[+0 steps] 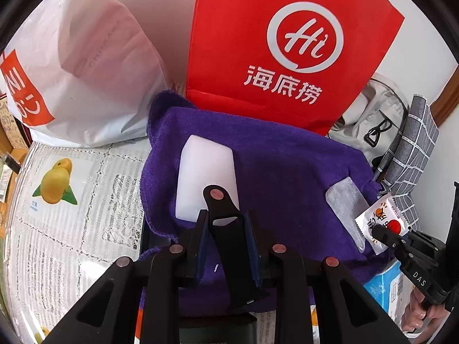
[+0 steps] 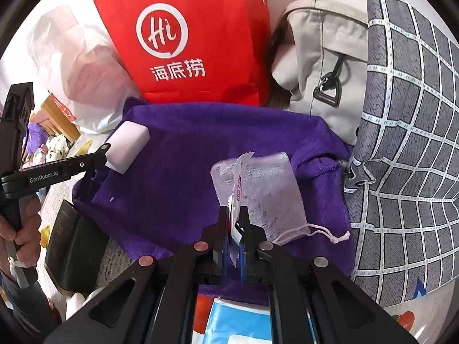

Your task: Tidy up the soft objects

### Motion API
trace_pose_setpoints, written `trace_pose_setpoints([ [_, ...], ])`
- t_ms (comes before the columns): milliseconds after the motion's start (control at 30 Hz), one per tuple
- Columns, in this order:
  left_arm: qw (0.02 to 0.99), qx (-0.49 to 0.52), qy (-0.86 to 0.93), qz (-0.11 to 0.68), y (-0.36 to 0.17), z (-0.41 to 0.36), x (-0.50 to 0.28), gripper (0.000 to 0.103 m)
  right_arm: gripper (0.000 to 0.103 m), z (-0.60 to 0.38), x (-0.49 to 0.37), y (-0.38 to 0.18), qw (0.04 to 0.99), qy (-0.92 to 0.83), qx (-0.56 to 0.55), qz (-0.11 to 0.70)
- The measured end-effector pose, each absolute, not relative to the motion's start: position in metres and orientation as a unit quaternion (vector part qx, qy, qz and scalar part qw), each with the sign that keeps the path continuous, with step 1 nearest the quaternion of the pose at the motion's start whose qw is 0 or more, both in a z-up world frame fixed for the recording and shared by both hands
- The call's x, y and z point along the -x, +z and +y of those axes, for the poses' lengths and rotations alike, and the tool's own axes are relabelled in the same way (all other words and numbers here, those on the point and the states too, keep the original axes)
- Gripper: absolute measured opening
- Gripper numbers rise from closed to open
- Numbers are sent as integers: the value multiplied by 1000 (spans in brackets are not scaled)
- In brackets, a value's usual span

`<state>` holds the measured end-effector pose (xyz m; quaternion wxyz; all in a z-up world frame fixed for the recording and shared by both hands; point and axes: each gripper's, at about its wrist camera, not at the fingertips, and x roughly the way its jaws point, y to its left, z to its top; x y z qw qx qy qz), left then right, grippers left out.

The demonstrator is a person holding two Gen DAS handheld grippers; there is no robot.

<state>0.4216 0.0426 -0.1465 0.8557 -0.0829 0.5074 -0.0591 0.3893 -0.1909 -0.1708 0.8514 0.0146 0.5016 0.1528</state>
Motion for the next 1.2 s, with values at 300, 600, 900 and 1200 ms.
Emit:
trace_pose_setpoints([
  [300, 849, 99, -62, 515, -154, 48, -427, 24, 19, -188, -392, -178, 840, 157, -8, 520],
  [600, 847, 96, -64, 519, -156, 47, -427, 25, 48, -188, -388, -167, 859, 137, 31, 492],
  [900, 860, 84, -64, 499, -145, 44, -420, 52, 59, -195, -379, -142, 887, 114, 23, 447],
  [1200, 864, 87, -62, 493, -130, 53, -386, 52, 62, -191, -344, -114, 907, 110, -1, 407],
])
